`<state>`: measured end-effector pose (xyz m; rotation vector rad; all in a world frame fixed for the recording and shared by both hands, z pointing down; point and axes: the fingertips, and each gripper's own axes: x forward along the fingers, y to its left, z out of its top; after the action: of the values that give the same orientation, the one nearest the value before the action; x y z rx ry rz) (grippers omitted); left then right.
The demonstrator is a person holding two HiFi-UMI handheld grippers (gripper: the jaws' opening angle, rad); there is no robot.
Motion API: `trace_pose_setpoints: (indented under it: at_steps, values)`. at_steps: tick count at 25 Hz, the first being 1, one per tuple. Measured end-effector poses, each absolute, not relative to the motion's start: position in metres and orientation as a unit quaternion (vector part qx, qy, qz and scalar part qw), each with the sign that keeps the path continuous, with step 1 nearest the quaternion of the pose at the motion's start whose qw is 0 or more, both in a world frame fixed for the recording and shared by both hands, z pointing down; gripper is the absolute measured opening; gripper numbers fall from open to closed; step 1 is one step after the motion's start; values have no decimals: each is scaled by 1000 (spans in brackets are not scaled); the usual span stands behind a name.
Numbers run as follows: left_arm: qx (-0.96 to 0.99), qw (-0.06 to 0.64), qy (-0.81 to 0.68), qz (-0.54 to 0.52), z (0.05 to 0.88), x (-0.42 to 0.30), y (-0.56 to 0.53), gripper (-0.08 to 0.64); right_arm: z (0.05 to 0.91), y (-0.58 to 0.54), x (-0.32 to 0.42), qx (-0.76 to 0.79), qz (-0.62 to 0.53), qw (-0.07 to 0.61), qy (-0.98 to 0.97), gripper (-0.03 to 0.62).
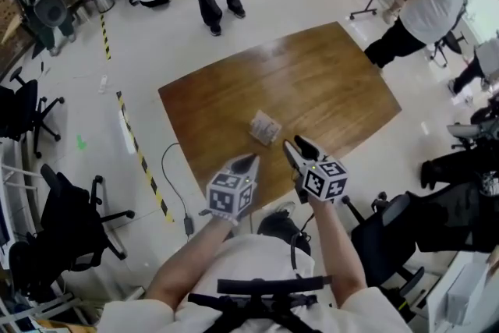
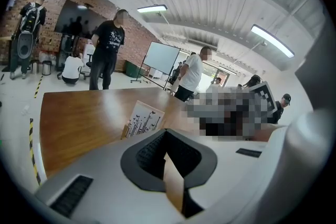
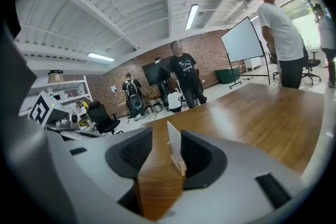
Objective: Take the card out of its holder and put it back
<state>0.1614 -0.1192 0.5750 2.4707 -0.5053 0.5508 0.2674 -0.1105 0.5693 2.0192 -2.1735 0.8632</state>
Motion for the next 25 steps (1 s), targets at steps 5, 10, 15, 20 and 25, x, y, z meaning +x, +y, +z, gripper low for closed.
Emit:
trace_pose_setpoints:
  at_steps: [5,10,15,20,25]
  values:
    - [916,283,-201,202,580,173,-128,-3,591,-133,276,634,281,52,-718,199]
    - [912,288,-213,198,585,177,-137,-3,604,-153,276,612,283,62,-736,207]
    - [909,291,-223,199,589,181,-143,-3,620,-167,272,589,290,80,-750,225]
    - [905,294,-232,200,596,185,-148,-3,637,-179,271,579,296,95,-754,222]
    - [901,299,-242,200,601,184,-151,-3,648,-187,267,565,299,107,-761,198]
